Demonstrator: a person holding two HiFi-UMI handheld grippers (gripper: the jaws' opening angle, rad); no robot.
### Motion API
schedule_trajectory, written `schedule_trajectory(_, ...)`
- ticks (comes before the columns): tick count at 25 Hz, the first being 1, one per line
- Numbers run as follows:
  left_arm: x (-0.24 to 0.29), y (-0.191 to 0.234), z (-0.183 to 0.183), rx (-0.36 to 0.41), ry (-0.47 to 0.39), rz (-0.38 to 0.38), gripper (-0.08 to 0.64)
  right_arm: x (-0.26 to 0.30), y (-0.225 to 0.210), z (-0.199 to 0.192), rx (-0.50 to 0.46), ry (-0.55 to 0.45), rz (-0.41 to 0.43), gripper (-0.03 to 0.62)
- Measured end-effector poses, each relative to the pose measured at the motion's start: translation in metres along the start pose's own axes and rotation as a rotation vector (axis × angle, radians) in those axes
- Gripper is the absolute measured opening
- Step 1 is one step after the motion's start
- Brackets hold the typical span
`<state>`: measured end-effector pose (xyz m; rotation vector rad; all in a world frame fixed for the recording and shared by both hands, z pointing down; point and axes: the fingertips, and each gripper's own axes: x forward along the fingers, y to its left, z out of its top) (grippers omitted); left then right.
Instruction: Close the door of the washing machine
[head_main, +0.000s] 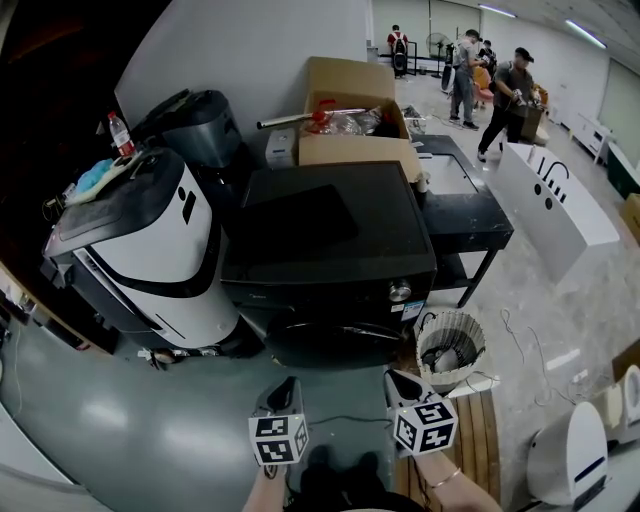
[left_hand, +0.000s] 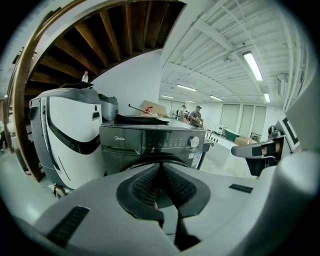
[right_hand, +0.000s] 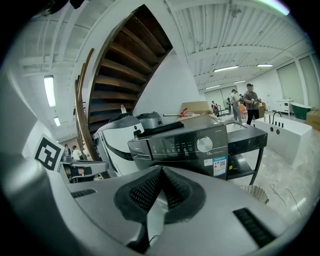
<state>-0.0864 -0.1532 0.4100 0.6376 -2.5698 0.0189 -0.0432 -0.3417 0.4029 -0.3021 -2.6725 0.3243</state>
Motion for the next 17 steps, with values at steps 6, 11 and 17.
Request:
schedule_trajectory(6, 0.001, -0.012, 0.006, -0.011, -0.011, -0.019, 0.034, -0.005, -0.003, 0.005, -0.006, -0.003, 0.016, 0.006)
schedule_trajectory(11, 0.002, -0.024, 0.003, -0.008, -0.005, -0.029, 0.034, -0.008, -0.009, 0.007, -0.005, -0.01, 0.025, 0.006)
schedule_trajectory(17, 0.009, -0.031, -0.002, -0.016, 0.003, -0.023, 0.034, -0.006, -0.024, 0.005, -0.02, 0.003, 0.037, 0.006)
